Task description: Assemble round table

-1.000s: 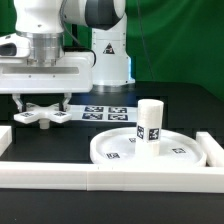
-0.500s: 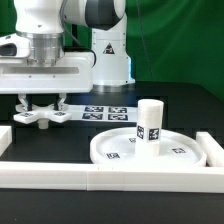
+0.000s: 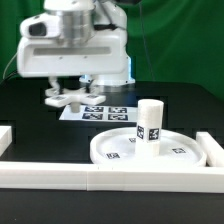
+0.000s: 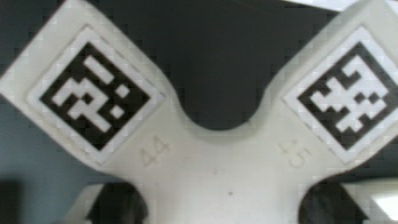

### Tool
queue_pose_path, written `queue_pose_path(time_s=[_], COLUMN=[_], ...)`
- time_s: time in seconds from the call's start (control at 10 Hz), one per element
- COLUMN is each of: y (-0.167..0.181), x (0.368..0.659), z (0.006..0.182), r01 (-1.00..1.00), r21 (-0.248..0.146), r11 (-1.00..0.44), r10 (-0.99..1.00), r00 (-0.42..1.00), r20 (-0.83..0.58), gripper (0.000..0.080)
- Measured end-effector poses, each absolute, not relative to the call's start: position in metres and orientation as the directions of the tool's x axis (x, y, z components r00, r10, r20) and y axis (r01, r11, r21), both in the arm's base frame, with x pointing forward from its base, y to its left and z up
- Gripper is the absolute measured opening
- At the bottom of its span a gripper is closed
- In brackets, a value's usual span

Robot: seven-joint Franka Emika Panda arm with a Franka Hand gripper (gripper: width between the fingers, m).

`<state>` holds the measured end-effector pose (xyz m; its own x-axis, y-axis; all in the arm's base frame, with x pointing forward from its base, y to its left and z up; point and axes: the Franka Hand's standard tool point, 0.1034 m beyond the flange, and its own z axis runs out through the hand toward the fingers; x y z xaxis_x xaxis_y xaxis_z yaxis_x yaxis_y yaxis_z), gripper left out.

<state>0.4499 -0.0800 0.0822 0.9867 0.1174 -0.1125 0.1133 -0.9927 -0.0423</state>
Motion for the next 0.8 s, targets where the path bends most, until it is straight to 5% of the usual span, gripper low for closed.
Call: queue_pose_path(time_s=[0.4,0.8], y=[-0.013,0.011], x=[0.500,0.540], z=[0.136,0.150], r01=[-0.008,-0.049], r21=[-0.051,-0.039], r11=[-0.999,-0.998], r10=[-0.001,-0.043], r00=[0.992,0.989], r20=[-0.130,-0.141], gripper=[0.0438,0.0438])
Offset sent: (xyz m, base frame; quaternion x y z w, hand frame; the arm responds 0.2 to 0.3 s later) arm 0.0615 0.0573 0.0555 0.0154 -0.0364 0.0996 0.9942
